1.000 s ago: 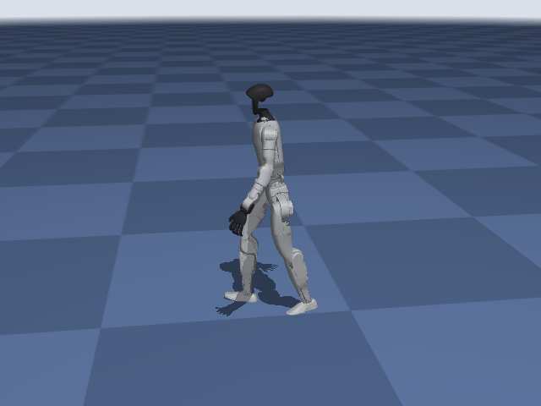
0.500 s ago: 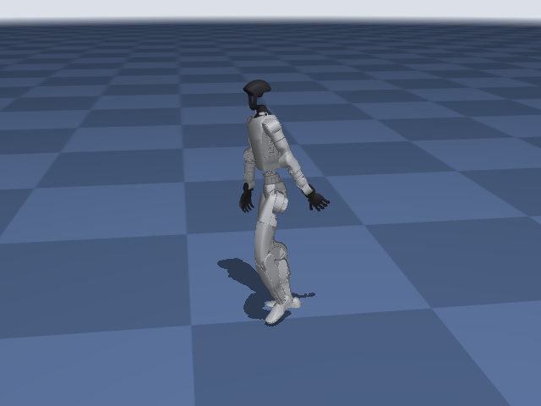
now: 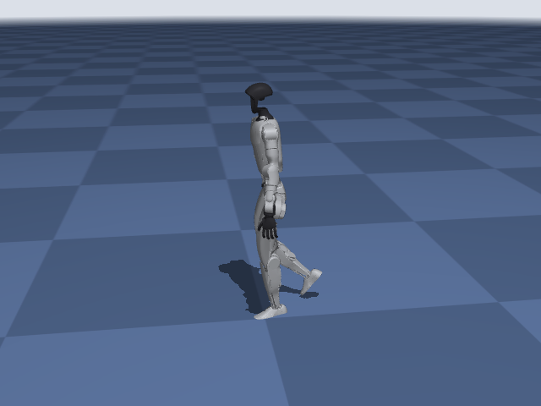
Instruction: Walk run
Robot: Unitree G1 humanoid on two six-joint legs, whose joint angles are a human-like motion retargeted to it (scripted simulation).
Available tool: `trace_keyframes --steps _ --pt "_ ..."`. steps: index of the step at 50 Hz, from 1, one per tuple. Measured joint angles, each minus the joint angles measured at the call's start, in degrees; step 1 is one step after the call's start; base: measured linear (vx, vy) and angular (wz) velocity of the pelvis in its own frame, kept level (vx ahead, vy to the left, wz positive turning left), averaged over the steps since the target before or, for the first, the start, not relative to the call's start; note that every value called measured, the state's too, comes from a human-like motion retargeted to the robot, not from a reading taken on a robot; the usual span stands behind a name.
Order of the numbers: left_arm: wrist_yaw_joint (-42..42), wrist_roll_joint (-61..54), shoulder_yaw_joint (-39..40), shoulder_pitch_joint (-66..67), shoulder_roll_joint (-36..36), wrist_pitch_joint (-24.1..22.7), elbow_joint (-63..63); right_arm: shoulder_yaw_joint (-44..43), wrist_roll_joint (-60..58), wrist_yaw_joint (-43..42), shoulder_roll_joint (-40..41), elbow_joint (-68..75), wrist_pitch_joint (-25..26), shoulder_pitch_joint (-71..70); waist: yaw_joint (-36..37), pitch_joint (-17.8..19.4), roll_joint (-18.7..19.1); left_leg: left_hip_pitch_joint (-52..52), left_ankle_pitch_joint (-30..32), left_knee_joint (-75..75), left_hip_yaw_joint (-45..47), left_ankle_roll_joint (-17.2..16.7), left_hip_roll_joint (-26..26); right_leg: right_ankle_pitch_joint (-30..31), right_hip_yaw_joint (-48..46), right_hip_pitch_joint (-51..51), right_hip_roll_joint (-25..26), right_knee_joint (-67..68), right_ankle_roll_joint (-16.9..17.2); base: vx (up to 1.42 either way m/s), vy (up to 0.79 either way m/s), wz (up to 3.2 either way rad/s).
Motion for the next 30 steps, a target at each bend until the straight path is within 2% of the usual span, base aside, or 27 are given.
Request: trace_keyframes --steps 3,5,7,10,13,14,15,17,18,20,22,23,25,27,30 --pt "-2.4 -1.3 -1.3 -3.8 2.5 -1.2 -2.7 -4.5 4.8 -1.5 0.5 1.0 1.5 1.9 -5.1 0.3 0.3 4.8 -0.4 -4.1 -0.2 0.1 -2.3 -4.0 0.0 -8.5 0.2 -3.4 0.6 0.86 0.04 0.99" --pt "-4.3 -2.3 -2.5 -6.1 4.0 -2.8 -5.4 -6.8 11.2 0.5 0.7 0.9 0.8 3.3 -7.2 0.5 -0.5 7.5 -1.3 -5.9 -1.6 -0.2 -4.4 -6.4 -1.2 -12.8 -1.5 -10.2 -0.8 0.65 0.00 0.82" --pt "-5.2 -3.1 -3.3 -7.6 5.0 -4.9 -8.7 -8.4 17.4 4.0 0.7 1.0 0.2 4.5 -8.7 1.0 -1.5 10.5 -2.8 -6.9 -2.4 -0.8 -6.0 -8.4 -3.2 -15.1 -2.6 -21.0 -3.0 0.65 -0.07 0.70" --pt "-5.0 -5.3 -4.9 -8.6 5.7 -8.5 -13.6 -10.8 22.7 8.6 0.4 2.0 0.8 5.8 -9.8 1.9 -3.4 15.4 -5.4 -7.7 -5.2 -1.8 -8.6 -7.8 -1.1 -17.0 -0.7 -40.2 -3.4 0.69 -0.13 0.58" --pt "-3.5 -7.4 -5.5 -7.9 4.8 -11.8 -16.6 -11.5 21.6 10.6 -0.2 2.0 2.2 7.5 -8.6 1.2 -4.2 19.8 -8.0 -8.8 -4.1 -4.0 -8.6 -10.1 1.5 -19.3 1.5 -50.3 0.2 0.93 -0.19 0.08" --pt "-3.0 -7.7 -5.3 -7.3 4.0 -12.6 -17.0 -11.8 20.4 10.9 -0.4 2.0 2.8 7.7 -8.0 1.1 -4.5 21.2 -8.8 -9.0 -4.0 -4.7 -8.8 -10.7 0.2 -19.9 1.3 -50.0 -0.2 0.60 -0.09 -0.09" --pt "-2.4 -8.0 -5.1 -6.5 3.0 -13.2 -17.4 -12.1 19.0 10.9 -0.6 2.0 3.6 7.8 -7.4 1.2 -4.8 22.6 -9.5 -9.0 -4.1 -5.3 -9.2 -11.1 -1.4 -20.3 1.0 -48.6 -1.4 0.76 -0.12 -0.01" --pt "-1.7 -7.7 -3.6 -4.0 0.6 -13.1 -16.7 -12.0 15.7 10.4 -1.0 2.0 4.7 7.2 -7.6 0.8 -4.9 24.5 -10.4 -8.2 -4.3 -6.7 -9.8 -7.9 -1.3 -20.7 0.3 -43.5 -6.2 1.08 -0.19 0.13" --pt "-1.9 -6.9 -2.7 -2.2 -0.5 -12.5 -15.7 -11.5 14.3 10.2 -1.2 2.0 4.7 7.3 -8.4 0.2 -5.0 25.5 -10.4 -7.5 -4.7 -7.3 -10.3 -3.5 -5.0 -19.8 -0.9 -42.5 -6.3 1.05 -0.17 0.38" --pt "-3.8 -3.0 0.0 1.6 -1.7 -10.6 -12.7 -9.9 11.9 10.6 -1.4 2.0 3.6 7.0 -10.5 -0.8 -4.6 27.2 -7.0 -5.2 -5.9 -8.9 -10.5 0.4 -0.3 -20.3 -1.2 -38.3 -8.0 0.96 -0.18 0.65" --pt "-3.6 3.1 2.3 4.5 -2.9 -8.1 -7.4 -9.7 10.9 11.3 -0.7 0.8 2.8 6.1 -12.5 -0.6 -3.0 26.3 1.4 0.7 -7.8 -11.4 -8.9 -1.4 2.1 -19.6 -1.5 -34.0 -9.4 0.93 -0.14 0.81" --pt "-2.4 6.3 3.7 5.6 -3.2 -6.8 -3.4 -9.3 11.0 11.3 -0.2 0.1 2.6 5.8 -12.5 -0.6 -3.6 25.6 7.2 4.3 -7.0 -12.1 -9.2 -2.3 4.4 -17.8 -1.5 -34.3 -9.3 0.78 -0.08 0.29" --pt "-1.5 10.7 4.8 7.1 -2.4 -3.3 5.3 -7.4 12.6 11.1 0.6 -1.2 1.8 5.4 -11.6 -1.1 -5.7 23.3 16.2 12.9 -2.0 -12.5 -9.0 -3.6 -1.2 -12.6 -5.7 -36.8 -9.4 0.70 -0.10 0.08" --pt "-5.4 13.7 4.0 7.6 0.0 2.4 13.0 -5.6 14.4 11.4 1.1 -2.7 0.5 4.3 -11.3 -2.9 -8.5 16.9 18.0 24.8 1.1 -12.5 -8.2 -4.9 -2.1 -10.7 -9.0 -37.9 -8.4 0.57 -0.15 0.78" --pt "-12.6 17.4 5.3 8.5 1.5 9.1 16.6 -5.6 12.9 11.3 1.4 -6.0 0.3 2.3 -10.2 -4.8 -11.1 7.2 11.9 36.4 7.3 -8.6 -2.6 -6.8 -4.3 -9.2 -12.8 -38.5 -6.9 0.50 -0.14 1.07"
